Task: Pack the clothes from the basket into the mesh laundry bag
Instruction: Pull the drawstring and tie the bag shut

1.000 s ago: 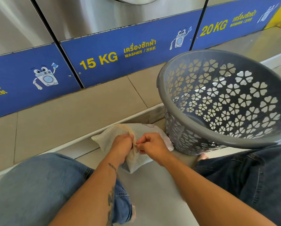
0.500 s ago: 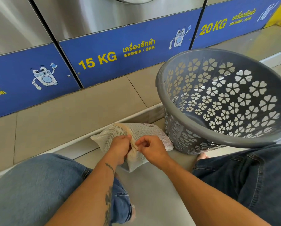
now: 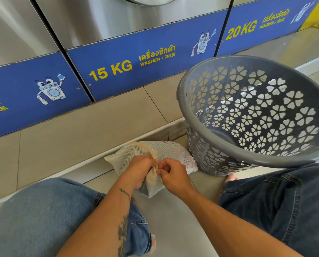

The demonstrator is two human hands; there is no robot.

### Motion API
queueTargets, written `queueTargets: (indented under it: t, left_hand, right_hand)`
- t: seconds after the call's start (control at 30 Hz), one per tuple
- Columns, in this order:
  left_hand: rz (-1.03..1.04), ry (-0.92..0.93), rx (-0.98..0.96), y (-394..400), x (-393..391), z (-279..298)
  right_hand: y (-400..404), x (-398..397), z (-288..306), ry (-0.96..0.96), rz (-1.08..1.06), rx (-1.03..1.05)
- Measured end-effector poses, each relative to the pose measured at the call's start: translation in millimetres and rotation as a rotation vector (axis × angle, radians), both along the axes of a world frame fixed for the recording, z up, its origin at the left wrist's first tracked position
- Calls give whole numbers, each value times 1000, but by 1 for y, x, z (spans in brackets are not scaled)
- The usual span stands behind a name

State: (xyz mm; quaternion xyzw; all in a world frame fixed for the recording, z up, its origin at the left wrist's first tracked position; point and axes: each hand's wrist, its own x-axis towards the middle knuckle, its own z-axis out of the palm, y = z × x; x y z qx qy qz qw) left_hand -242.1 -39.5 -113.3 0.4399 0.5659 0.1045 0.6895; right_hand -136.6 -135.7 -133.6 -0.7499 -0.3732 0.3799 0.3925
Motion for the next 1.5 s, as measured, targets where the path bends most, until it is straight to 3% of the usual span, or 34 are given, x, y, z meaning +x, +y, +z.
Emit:
queueTargets:
  t: [0.37, 0.6, 0.83, 1.1, 1.5]
  left_hand:
    - [113, 34, -10, 3, 0, 3]
    - [142, 59, 97, 4, -2, -2]
    - [131, 82, 144, 2, -3, -8]
    - [94, 172, 328, -2, -2, -4]
    - [6, 261, 480, -3, -1, -3]
  right_hand:
    - [1, -10, -4, 68, -62, 20]
    - [4, -8, -3, 123, -39, 54]
    - [6, -10, -4, -8, 84, 40]
    - [5, -9, -7, -107, 158, 60]
    - [9, -6, -11, -21, 115, 40]
